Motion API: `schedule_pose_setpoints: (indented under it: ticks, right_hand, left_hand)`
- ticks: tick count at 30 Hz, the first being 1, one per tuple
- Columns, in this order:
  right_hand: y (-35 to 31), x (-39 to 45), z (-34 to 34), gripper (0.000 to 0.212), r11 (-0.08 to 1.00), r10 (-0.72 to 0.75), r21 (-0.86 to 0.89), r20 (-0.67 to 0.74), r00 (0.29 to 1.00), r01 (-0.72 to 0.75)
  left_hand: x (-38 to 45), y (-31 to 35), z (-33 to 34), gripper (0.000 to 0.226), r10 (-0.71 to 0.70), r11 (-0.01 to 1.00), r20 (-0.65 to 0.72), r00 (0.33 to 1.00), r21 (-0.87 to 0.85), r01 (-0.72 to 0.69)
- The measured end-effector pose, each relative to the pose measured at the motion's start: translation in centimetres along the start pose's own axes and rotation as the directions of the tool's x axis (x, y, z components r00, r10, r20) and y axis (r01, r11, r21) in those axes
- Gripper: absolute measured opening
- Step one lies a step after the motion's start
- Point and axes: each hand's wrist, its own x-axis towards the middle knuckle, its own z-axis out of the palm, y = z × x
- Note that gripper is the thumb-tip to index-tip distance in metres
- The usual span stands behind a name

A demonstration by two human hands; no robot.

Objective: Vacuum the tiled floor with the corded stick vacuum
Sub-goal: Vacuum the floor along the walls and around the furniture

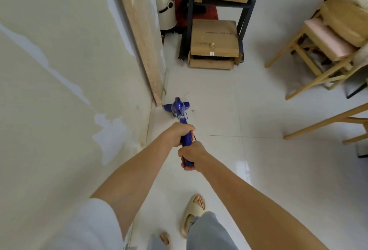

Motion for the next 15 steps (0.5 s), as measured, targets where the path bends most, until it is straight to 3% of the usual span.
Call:
schedule_pose_setpoints:
  ticks: [6,15]
  right_hand:
    - [-0.7,-1.5,-1.7,0.013,0.987,0.023,0.158,0.090,0.996,-0.036]
    - [-4.2,-0.3,2.3,0.013,0.965,-0.023,0.261,0.120,0.992,-0.010]
  left_hand:
    - [0.4,1.5,0.7,0.022,-0.060,0.997,0.078,0.995,0.047,0.057]
    - [1.8,4.1,-3.3,0.023,-0.101,0.990,0.010,0.995,0.101,0.099]
